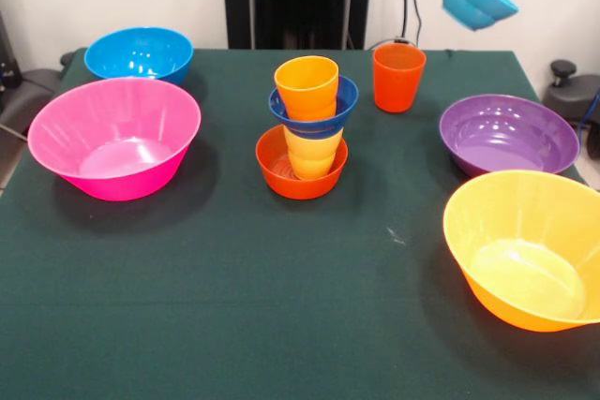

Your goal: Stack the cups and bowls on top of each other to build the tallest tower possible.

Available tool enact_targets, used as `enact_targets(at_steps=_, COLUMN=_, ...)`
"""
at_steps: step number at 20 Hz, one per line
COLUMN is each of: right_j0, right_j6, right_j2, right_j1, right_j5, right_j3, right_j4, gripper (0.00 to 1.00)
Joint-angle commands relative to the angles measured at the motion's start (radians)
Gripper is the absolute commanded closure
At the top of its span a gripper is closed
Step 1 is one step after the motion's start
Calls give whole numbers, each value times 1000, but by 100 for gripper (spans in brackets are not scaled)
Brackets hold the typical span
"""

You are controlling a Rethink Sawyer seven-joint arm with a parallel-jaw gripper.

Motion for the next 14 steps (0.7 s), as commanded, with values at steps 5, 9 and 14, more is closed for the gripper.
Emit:
enact_targets(at_steps=5, right_j0=-100, right_j6=-104, right_j2=84, right_j1=-70, right_j5=240, right_j3=-249, right_j4=-89, gripper=100)
enact_targets(at_steps=9, right_j0=-165, right_j6=-167, right_j2=113, right_j1=-14, right_j5=187, right_j3=-294, right_j4=-115, gripper=100)
enact_targets(at_steps=14, right_j0=-235, right_j6=-226, right_j2=150, right_j1=17, right_j5=198, right_j3=-354, right_j4=-145, gripper=100)
